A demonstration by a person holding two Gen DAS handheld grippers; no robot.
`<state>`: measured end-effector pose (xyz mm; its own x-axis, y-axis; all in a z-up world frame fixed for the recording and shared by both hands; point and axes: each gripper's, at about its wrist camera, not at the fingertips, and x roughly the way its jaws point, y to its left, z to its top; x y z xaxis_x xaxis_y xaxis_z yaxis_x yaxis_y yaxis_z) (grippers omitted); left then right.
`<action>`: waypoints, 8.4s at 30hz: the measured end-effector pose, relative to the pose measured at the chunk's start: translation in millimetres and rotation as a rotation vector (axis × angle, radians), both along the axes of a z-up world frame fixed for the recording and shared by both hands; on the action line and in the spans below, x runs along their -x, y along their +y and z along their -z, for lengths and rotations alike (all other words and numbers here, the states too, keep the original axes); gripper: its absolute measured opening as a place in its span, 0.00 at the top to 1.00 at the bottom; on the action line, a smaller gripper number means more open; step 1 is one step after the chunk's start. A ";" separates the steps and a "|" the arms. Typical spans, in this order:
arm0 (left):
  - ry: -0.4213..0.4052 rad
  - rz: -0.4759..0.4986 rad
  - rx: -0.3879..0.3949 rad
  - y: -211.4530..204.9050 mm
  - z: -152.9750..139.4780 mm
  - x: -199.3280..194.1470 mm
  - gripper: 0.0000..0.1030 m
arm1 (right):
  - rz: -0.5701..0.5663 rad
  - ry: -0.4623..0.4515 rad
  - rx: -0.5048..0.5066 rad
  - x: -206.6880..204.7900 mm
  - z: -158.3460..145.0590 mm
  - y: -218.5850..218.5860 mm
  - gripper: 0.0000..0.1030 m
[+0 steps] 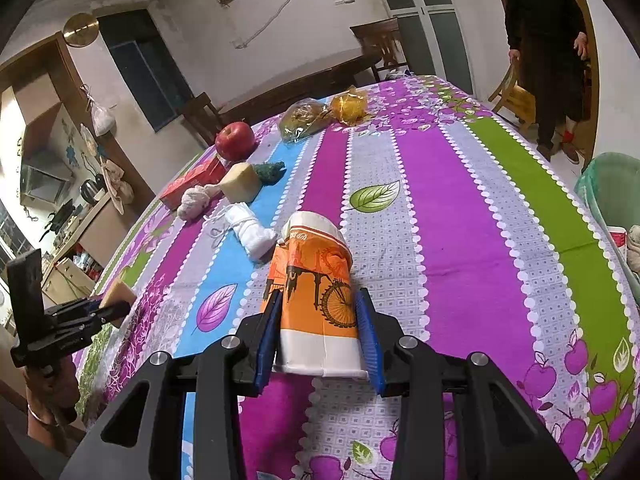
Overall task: Collect trash
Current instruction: 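Carry the paper cup and cake block over the green bin, then open both tools to drop the cup and cake block into the bin, then hold both open tools above the green bin, then move both open tools back over the table items, then grasp the white string-tied cloth bundle with the right tool while the left tool grasps the white tissue ball, then carry the cloth bundle and tissue ball over the green bin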
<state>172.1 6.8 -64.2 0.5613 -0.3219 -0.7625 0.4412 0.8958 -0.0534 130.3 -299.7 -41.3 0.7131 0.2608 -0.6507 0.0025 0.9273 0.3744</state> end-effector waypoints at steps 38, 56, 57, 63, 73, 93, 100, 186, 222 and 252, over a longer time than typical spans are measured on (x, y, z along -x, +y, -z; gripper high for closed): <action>-0.040 0.033 0.019 -91.7 -27.0 -12.8 0.75 | -0.001 0.003 0.009 14.7 -11.6 -16.0 0.63; -0.068 0.148 0.002 -159.4 -44.8 -5.2 0.75 | 0.061 -0.039 0.068 63.9 -56.5 -64.4 0.63; -0.072 0.164 0.003 -168.6 -47.6 -4.6 0.75 | 0.066 -0.041 0.066 66.3 -58.7 -68.2 0.63; -0.087 0.204 -0.010 -211.0 -56.0 -6.1 0.75 | 0.113 -0.027 0.097 81.1 -69.9 -97.9 0.63; -0.106 0.235 -0.063 -269.2 -53.6 -12.2 0.75 | 0.196 -0.030 0.162 100.7 -88.9 -142.0 0.63; -0.184 0.447 -0.136 -421.4 -55.4 2.4 0.75 | 0.441 0.076 0.244 136.5 -92.9 -279.8 0.63; -0.189 0.519 -0.140 -469.8 -52.4 8.0 0.75 | 0.501 0.121 0.273 143.5 -91.9 -322.2 0.63; -0.278 0.153 0.081 -156.2 -41.6 -5.8 0.21 | 0.347 -0.041 -0.321 84.5 10.9 -197.8 0.05; 0.024 0.027 0.089 -21.6 14.8 -181.4 0.69 | -0.433 0.074 0.385 -132.8 6.9 102.4 0.73; -0.321 -0.167 -0.187 -112.2 -50.2 -13.5 0.69 | -0.077 0.030 0.239 8.6 -28.5 8.2 0.73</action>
